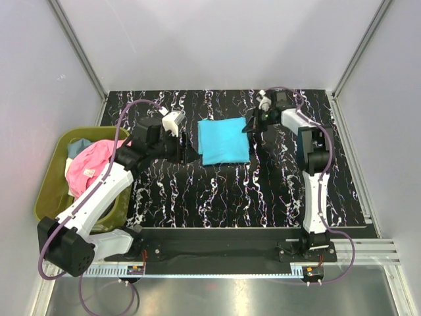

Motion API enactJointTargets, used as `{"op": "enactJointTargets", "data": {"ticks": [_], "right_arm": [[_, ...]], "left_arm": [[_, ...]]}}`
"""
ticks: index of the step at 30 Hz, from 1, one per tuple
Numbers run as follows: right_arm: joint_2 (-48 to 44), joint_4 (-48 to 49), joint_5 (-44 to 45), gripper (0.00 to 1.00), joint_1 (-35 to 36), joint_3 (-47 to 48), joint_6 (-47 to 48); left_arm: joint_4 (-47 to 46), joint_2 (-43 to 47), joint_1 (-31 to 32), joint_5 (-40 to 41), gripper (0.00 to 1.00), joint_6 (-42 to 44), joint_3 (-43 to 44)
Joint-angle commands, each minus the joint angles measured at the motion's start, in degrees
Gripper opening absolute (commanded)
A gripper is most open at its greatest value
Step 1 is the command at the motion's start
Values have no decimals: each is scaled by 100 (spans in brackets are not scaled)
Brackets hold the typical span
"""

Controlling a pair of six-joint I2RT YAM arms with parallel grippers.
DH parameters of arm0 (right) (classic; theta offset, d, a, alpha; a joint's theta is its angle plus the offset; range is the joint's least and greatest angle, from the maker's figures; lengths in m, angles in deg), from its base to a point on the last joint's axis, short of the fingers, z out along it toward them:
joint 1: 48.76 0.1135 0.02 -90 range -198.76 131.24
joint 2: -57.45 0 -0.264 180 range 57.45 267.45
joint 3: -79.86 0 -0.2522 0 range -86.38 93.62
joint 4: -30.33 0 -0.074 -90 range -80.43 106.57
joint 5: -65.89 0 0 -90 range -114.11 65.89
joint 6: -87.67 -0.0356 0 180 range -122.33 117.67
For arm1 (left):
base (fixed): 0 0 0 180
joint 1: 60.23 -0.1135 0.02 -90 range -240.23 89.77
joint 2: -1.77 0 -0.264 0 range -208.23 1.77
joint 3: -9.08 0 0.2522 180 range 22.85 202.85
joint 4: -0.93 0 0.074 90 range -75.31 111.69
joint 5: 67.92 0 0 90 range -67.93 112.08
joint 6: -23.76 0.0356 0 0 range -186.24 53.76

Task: Fold and stack the t-shirts
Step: Neatly place the folded tshirt to the corner

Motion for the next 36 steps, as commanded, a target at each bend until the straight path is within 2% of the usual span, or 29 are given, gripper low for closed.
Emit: {"op": "enactJointTargets", "data": {"ticks": [1, 9, 12, 20, 21, 22, 24, 26, 30, 36], "right_arm": [[177, -1185, 324, 0, -369, 684, 838], [362, -1424, 465, 0, -1432, 1089, 1094], [572, -1820, 843, 0, -1732, 1660, 1341], [1670, -2436, 1660, 0, -2171, 3760, 1868], [1802, -2436, 1765, 0, -2198, 4258, 1816], [1978, -2671, 1557, 0, -2259, 4646, 1772], [2251, -2543, 1668, 0, -2374, 5174, 1701], [2130, -2235, 2160, 0, -2409, 5090, 1692], [1900, -1505, 2214, 0, -2453, 4518, 2078], [2305, -1382, 2540, 0, -2593, 4993, 2167]], "left_arm": [[-321, 16, -20, -304, 58, 24, 28], [-453, 16, -20, -550, 59, -29, -42], [-470, -10, -20, -637, 59, -55, -60], [-620, -19, -12, -866, 60, -90, -165], [-620, -19, -12, -884, 60, -73, -157], [-629, -28, -12, -901, 60, -73, -156], [-637, -28, -3, -884, 60, -73, -165], [-611, -63, -3, -884, 60, -46, -174], [-576, -124, -12, -919, 60, -20, -139], [-523, -169, -12, -867, 60, 6, -139]]}}
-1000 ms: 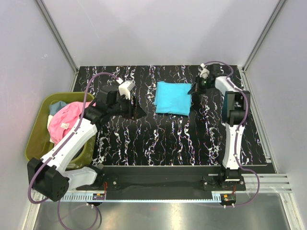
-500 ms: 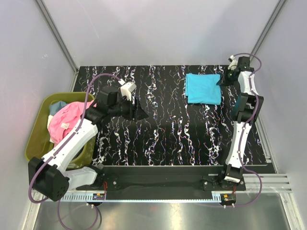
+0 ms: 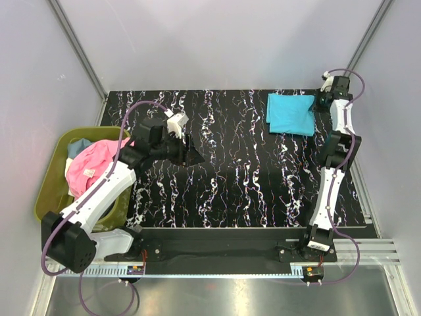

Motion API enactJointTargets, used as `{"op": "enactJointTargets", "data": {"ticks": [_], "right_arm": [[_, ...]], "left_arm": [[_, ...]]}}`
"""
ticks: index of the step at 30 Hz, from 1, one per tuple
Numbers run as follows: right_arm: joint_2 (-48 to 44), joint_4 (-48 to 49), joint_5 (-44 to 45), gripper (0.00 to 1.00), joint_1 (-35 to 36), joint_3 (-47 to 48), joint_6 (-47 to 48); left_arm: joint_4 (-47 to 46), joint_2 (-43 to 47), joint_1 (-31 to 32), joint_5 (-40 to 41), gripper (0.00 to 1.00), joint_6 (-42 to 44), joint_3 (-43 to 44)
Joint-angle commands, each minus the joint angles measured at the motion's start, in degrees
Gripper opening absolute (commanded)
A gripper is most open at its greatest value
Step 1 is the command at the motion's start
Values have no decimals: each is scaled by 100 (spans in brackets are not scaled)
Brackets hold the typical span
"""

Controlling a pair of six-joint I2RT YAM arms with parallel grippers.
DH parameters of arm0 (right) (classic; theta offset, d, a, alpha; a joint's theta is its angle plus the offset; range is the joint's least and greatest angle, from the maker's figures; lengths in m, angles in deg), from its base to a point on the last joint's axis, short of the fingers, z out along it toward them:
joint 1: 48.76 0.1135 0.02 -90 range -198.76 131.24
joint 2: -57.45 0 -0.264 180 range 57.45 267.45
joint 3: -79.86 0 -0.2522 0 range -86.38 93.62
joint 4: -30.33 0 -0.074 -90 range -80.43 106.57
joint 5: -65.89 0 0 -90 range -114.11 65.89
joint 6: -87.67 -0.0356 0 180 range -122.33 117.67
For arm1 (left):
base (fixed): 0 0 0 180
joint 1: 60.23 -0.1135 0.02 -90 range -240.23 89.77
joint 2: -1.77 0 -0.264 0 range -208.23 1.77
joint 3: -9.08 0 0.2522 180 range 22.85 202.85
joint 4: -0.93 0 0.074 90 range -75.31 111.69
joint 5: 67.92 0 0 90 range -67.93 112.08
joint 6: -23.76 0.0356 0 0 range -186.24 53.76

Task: Fold and stack the t-shirts
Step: Neatly place the folded tshirt to the corner

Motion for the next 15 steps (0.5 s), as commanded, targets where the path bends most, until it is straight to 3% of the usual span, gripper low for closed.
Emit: {"op": "enactJointTargets", "data": {"ticks": [1, 15], "right_arm": [[69, 568, 273, 0, -165, 298, 165], [490, 1395, 361, 0, -315, 711, 410]], "left_arm": [[-149, 4, -3, -104, 60, 74, 12], [-193, -154, -12, -77, 60, 30, -14]]}}
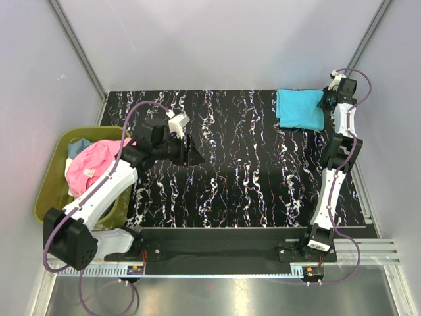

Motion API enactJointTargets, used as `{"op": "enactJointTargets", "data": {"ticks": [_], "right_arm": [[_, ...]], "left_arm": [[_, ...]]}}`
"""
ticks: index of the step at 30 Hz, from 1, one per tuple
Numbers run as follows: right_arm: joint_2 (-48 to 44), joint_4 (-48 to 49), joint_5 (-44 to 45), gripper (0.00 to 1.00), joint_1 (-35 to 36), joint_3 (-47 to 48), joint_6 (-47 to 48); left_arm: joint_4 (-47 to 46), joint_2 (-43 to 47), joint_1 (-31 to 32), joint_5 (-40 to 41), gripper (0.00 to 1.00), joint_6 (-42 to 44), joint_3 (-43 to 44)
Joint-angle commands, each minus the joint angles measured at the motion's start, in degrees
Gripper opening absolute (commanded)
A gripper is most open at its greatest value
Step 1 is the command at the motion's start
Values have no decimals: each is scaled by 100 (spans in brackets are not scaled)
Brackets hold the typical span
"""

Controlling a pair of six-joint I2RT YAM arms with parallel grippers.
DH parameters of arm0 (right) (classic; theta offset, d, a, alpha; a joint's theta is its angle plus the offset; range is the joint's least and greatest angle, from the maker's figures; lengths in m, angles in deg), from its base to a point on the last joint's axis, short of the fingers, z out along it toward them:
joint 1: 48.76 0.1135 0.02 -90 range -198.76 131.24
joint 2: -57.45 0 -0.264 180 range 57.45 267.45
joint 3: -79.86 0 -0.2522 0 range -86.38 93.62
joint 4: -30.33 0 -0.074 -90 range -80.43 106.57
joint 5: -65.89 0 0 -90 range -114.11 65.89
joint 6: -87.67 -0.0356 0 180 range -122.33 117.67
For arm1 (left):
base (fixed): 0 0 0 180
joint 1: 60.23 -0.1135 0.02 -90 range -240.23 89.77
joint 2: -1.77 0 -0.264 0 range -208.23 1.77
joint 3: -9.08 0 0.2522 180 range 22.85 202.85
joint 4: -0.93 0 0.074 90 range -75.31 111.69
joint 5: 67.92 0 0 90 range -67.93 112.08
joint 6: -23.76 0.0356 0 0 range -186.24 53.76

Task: Fold and stack the t-shirts
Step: Neatly place the folded tshirt to the corner

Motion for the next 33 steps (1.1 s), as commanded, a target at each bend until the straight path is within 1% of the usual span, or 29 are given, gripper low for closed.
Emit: {"op": "enactJointTargets", "data": {"ticks": [1, 4, 6, 7, 9, 11, 13, 14, 18, 19, 20, 21, 22, 23, 24, 25, 26, 27, 28, 29, 30, 33], "right_arm": [[75, 423, 123, 0, -70, 339, 282], [93, 528, 96, 0, -88, 365, 335], [93, 650, 113, 4, -88, 427, 300], [75, 704, 157, 8, -88, 436, 274], [5, 844, 210, 31, -88, 436, 186], [-144, 915, 237, 57, -88, 401, 133], [-380, 933, 202, 68, -79, 313, 19], [-486, 933, 184, 76, -79, 130, -34], [-1215, 801, 289, 77, -35, -617, -508], [-1547, 749, 350, 77, -26, -776, -648], [-1733, 652, 420, 75, 17, -1125, -963], [-1935, 617, 499, 70, 52, -1355, -1079], [-2390, 581, 570, 67, 105, -1618, -1202], [-2655, 555, 666, 65, 158, -2204, -1342], [-2937, 476, 824, 64, 324, -2514, -1579], [-3531, 432, 904, 66, 412, -2839, -1677], [-3833, 258, 974, 68, 526, -3391, -1852], [-4140, 125, 1105, 71, 815, -3631, -1915], [-4744, 2, 1202, 79, 957, -3860, -2002], [-5046, -251, 1221, 88, 1132, -4271, -2142], [-5623, -376, 1169, 99, 1421, -4475, -2248], [-6461, -780, 687, 100, 1801, -5336, -2705]], "left_arm": [[-208, -34, -12, -90, 60, 24, -12], [-235, -51, -12, -117, 60, 6, -3], [-261, -51, -12, -125, 60, -29, -12], [-279, -43, -12, -134, 60, -29, -30], [-296, -16, -12, -151, 60, -73, -74], [-375, 54, -12, -160, 60, -99, -144], [-428, 124, -3, -213, 61, -117, -170], [-428, 142, -3, -239, 61, -126, -153], [-498, 334, -3, -301, 61, -99, -162], [-533, 379, -3, -336, 61, -99, -162], [-551, 414, -3, -362, 61, -99, -153], [-569, 493, -3, -363, 61, -99, -144], [-586, 537, -3, -363, 61, -82, -127], [-621, 590, -3, -354, 61, -82, -101], [-622, 695, -3, -223, 61, -73, -74], [-630, 756, -3, -144, 61, -73, -13], [-648, 835, -3, 57, 61, -82, 14], [-648, 975, -3, 172, 61, -73, 40], [-639, 1046, -3, 278, 61, -64, 119], [-605, 1108, -3, 488, 62, -47, 180], [-430, 1213, -3, 586, 62, -20, 251], [-210, 1433, -3, 815, 63, -20, 523]]}}
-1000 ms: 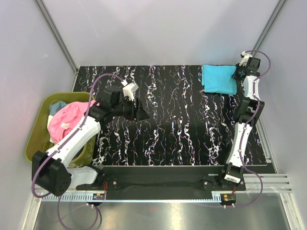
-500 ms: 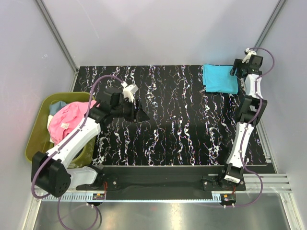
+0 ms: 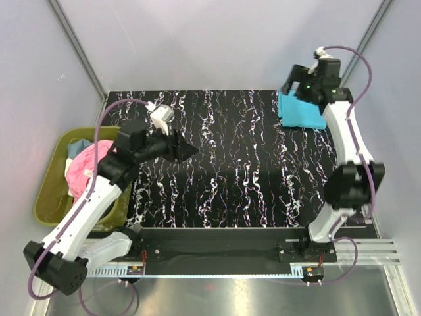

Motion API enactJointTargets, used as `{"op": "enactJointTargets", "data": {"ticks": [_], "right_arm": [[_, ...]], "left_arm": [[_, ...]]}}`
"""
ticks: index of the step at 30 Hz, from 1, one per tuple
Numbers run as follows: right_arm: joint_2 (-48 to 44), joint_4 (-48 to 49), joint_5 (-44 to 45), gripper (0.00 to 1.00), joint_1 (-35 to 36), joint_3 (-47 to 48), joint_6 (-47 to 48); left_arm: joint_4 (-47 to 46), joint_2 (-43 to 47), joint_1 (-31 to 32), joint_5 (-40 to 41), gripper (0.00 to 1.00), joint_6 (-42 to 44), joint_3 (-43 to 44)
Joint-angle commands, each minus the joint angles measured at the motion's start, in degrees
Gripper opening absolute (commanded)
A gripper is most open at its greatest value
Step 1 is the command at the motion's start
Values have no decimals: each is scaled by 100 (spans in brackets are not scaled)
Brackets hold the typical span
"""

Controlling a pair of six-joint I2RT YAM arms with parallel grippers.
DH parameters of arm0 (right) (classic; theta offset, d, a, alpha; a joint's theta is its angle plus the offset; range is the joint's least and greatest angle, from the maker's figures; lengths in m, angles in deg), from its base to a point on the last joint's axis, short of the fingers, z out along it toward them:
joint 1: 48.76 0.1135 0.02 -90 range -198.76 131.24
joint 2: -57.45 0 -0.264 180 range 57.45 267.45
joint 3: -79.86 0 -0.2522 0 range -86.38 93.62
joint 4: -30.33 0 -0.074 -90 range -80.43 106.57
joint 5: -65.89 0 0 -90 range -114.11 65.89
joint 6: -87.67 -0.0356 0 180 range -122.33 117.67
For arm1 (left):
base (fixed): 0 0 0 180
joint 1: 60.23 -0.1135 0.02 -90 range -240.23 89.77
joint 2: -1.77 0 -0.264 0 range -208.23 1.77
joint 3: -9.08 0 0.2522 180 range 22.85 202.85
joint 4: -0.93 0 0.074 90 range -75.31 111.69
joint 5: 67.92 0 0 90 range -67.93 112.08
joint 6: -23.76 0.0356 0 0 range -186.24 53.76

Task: Fold and stack the t-shirts
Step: Neatly place the folded tshirt to the corner

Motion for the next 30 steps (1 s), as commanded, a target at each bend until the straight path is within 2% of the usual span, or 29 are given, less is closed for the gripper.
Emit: {"op": "enactJointTargets", "data": {"ticks": [1, 2, 4, 5, 7, 13, 18, 22, 30], "right_arm": [[-1526, -630, -434, 100, 618, -789, -758], [-1818, -657, -583, 100, 716, -1261, -951], [-2660, -657, -865, 100, 962, -1773, -1118], [-2944, -622, -1109, 100, 1024, -2246, -1328], [-3709, -639, -1383, 100, 1034, -2827, -1462], [-5537, -982, -1446, 100, 1043, -3787, -1673], [-6452, -1474, -709, 100, 1034, -3754, -1515], [-6602, -1562, -549, 100, 1043, -3613, -1480], [-6612, -1378, -831, 100, 1043, -3833, -1761]], "left_arm": [[34, 378, -3, 465, 63, 19, 547], [78, 509, -3, 596, 68, -33, 592], [227, 642, -3, 702, 70, -77, 680], [262, 773, -3, 764, 87, -78, 689], [385, 888, -3, 861, 99, -78, 654], [641, 1371, -3, 1186, 99, -148, 356], [606, 1670, -3, 1266, 99, -332, 188], [413, 1793, -3, 967, 99, -429, 100], [430, 1837, -3, 808, 99, -324, 144]]}}
